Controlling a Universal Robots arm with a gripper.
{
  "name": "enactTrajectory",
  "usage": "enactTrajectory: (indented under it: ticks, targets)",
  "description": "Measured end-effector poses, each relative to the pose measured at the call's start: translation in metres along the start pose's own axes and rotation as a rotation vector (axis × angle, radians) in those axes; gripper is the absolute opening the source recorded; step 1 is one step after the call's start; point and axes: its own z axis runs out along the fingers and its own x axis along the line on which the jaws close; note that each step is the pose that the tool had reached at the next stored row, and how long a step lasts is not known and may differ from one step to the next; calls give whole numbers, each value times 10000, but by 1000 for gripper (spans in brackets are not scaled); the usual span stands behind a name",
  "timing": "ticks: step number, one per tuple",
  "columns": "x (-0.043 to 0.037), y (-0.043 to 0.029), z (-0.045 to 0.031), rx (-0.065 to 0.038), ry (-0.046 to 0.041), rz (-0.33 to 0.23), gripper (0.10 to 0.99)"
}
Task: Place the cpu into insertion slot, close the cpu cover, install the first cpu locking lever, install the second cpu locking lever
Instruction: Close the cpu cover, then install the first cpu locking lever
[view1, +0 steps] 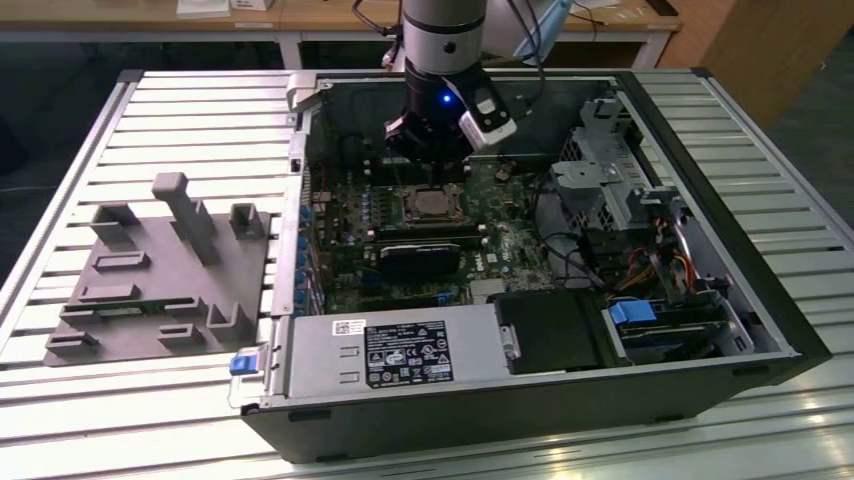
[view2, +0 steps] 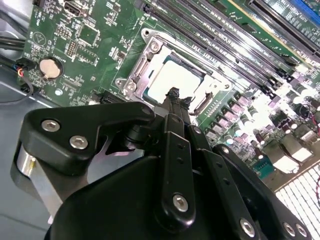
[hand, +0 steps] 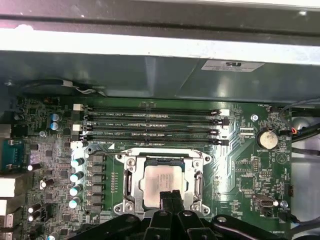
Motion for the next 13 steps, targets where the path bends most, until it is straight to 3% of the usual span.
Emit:
enactTrajectory:
  ticks: [13]
  targets:
    - [0, 0, -5, 1, 1, 0, 102]
